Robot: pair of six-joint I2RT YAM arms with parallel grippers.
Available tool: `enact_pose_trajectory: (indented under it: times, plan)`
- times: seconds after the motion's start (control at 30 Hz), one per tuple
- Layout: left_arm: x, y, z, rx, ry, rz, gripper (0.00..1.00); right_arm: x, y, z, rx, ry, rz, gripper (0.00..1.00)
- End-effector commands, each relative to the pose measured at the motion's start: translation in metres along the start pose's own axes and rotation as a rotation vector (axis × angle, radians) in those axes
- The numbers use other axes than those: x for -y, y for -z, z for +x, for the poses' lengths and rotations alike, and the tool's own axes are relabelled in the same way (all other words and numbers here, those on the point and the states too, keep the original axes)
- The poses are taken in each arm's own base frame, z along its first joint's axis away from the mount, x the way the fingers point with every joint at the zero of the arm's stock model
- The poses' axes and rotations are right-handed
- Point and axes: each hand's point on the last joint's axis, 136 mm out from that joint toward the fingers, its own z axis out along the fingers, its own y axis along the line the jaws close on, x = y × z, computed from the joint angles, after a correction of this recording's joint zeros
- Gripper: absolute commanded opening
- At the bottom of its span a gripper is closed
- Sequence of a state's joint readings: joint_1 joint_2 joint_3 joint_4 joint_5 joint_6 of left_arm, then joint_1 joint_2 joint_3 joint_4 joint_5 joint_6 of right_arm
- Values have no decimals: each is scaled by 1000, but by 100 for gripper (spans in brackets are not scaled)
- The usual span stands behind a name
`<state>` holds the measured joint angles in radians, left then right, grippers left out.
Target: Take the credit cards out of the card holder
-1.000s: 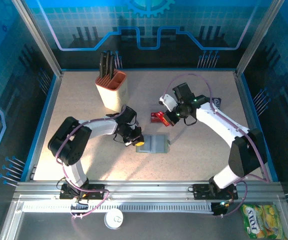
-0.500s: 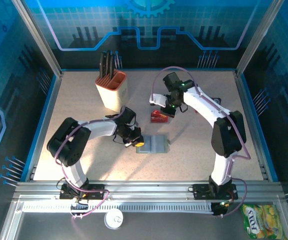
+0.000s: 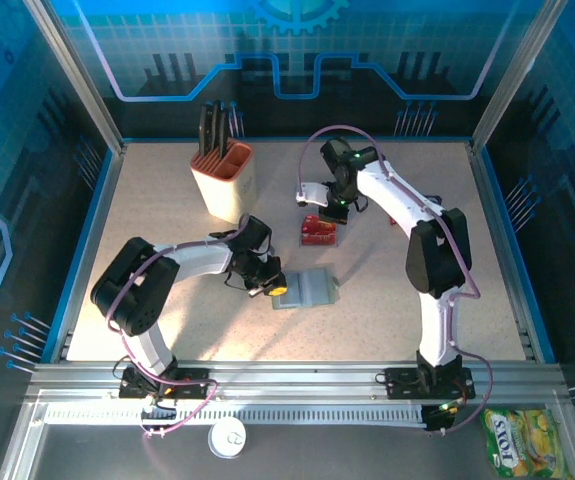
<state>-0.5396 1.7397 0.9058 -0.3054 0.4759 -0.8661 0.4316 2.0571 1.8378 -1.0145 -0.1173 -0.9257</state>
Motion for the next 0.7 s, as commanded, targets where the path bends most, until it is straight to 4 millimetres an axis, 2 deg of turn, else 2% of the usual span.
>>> enact_pose_trajectory:
  times: [0.0,0.17,0.27,0.37,0.67]
  plan:
    - [-11,2,8,-3,33,-36,0,1,-11,15,-53,4,-47,0]
    - [-9,3,7,4,31,-37,0,2,-22,20,-71,1,-63,0]
    - [-7,5,5,14,23,-40,0,3,-23,21,-80,-8,-56,8]
    - [-7,6,2,22,12,-53,0,5,-20,21,-78,-15,-40,15]
    - [-2,10,-3,42,-14,-59,0,5,2,12,-24,-58,27,18]
